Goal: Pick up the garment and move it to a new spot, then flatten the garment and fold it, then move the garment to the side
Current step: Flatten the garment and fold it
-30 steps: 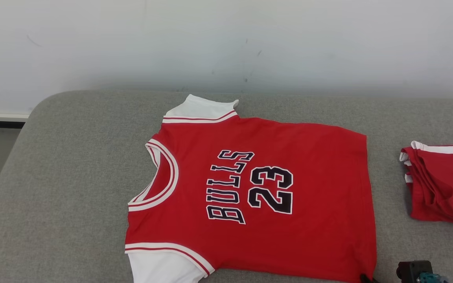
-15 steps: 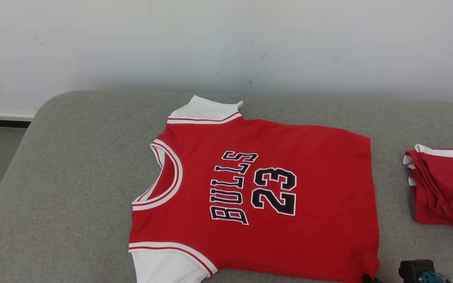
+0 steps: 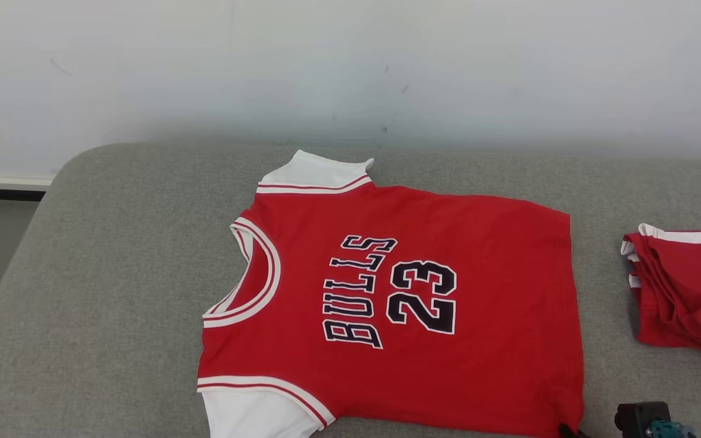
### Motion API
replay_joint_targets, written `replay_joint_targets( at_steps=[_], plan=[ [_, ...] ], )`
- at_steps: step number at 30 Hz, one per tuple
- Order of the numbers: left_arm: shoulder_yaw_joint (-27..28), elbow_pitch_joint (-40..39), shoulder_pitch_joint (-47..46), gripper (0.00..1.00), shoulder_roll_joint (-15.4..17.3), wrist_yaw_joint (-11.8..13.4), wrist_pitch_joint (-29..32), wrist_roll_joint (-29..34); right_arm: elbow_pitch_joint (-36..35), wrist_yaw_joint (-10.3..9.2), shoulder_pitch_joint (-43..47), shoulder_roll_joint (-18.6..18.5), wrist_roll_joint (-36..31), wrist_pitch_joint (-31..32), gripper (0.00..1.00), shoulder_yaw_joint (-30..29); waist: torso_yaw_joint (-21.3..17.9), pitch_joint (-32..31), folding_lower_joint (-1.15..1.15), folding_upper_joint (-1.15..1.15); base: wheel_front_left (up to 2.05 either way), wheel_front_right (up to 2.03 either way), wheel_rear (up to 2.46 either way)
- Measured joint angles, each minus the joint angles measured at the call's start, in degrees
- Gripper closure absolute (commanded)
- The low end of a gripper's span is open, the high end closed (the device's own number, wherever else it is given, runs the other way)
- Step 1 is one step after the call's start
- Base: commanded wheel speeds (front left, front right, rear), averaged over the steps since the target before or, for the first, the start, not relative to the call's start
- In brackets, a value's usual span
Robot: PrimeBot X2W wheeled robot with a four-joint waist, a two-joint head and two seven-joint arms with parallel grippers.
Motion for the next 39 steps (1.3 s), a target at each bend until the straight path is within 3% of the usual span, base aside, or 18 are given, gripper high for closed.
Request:
replay_joint_targets(
  at_steps=[6,7,8,9,21,34,39],
  plan=[
    [-0.7,0.6,-1.6,0.0,-0.7,-1.0,-0.4,-0.2,-0.2,0.0,0.0,0.0,0.0,0.0,1.0,0.0,-0.4,0.1,0.0,0.0,0.0,0.0,0.0],
    [-0.6,0.9,-1.7,0.37,-0.9,-1.0,-0.5,-0.3,-0.2,0.0,0.0,-0.1,0.0,0.0,1.0,0.0,-0.4,0.1,0.0,0.0,0.0,0.0,0.0],
    [-0.8,1.1,-1.8,0.89,-0.9,-1.0,-0.5,-0.3,-0.2,0.0,0.0,-0.1,0.0,0.0,1.0,0.0,-0.5,0.1,0.0,0.0,0.0,0.0,0.0],
    [-1.1,1.4,-1.8,1.0,-0.8,-1.0,-0.5,-0.3,-0.2,0.0,0.0,-0.1,0.0,0.0,1.0,0.0,-0.5,0.0,0.0,0.0,0.0,0.0,0.0],
    [1.1,-1.8,-0.3,1.0,0.9,-1.5,-0.4,-3.3,-1.4,0.0,0.0,-1.4,0.5,-1.1,1.0,-2.1,-0.4,-0.6,0.0,0.0,0.0,0.0,0.0],
    [1.6,-14.1,0.5,1.0,1.5,-2.6,-1.0,-7.1,-3.8,0.3,0.0,-1.8,2.0,-1.5,1.0,-3.0,-0.4,-0.8,0.0,0.0,0.0,0.0,0.0],
    [2.4,-19.8,0.3,1.0,3.8,-3.0,-0.2,-8.2,-5.7,1.79,-0.7,-2.3,3.7,-0.1,1.0,-3.3,-0.7,-0.7,0.0,0.0,0.0,0.0,0.0]
  ],
)
